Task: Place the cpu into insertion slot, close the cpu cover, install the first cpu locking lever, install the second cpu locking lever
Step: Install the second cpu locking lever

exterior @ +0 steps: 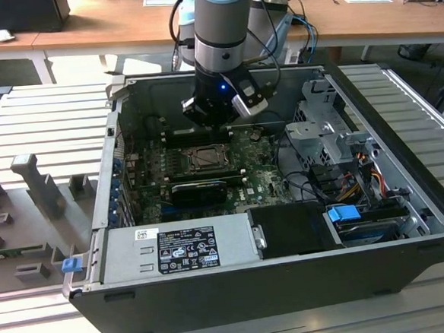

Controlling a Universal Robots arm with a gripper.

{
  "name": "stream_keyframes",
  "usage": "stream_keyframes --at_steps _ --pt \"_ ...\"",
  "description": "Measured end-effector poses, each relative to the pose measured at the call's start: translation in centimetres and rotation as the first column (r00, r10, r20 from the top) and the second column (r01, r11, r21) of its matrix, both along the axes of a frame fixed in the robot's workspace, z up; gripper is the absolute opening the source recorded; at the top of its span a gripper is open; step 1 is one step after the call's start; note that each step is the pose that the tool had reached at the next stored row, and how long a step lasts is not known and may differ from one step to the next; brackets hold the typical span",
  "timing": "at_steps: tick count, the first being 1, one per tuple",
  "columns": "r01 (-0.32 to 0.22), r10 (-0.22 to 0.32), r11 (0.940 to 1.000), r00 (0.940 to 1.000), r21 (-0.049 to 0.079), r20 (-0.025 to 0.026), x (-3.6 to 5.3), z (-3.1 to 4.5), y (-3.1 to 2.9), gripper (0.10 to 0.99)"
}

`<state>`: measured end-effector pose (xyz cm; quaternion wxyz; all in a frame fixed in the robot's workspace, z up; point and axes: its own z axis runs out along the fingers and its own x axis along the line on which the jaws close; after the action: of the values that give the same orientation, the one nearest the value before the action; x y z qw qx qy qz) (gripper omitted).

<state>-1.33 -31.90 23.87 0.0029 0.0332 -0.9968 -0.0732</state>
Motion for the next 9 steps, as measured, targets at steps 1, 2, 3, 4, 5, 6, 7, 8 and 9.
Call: stream_keyframes --at_steps 1,2,3,4,5,6,7,8,9 --pt "0.000 0.000 1.0000 1.0000 0.000 0.0000 0.00 0.00 -0.03 0.106" --pt "0.000 0.000 1.0000 1.0000 0.001 0.0001 0.00 0.00 -0.05 0.106" --pt "0.000 0.000 1.0000 1.0000 0.002 0.0000 0.00 0.00 -0.06 0.106" --pt "0.000 0.000 1.0000 1.0000 0.004 0.0000 0.00 0.02 -0.06 0.106" --pt "0.000 0.000 1.0000 1.0000 0.005 0.0000 0.00 0.07 -0.06 0.106" --pt "0.000 0.000 1.0000 1.0000 0.006 0.0000 0.00 0.26 -0.06 0.106" --pt "0.000 0.000 1.0000 1.0000 0.006 0.0000 0.00 0.44 -0.06 0.106" --pt "0.000 0.000 1.0000 1.0000 0.007 0.0001 0.00 0.67 -0.06 0.106" --pt "0.000 0.000 1.0000 1.0000 0.007 0.0000 0.00 0.84 -0.06 0.106"
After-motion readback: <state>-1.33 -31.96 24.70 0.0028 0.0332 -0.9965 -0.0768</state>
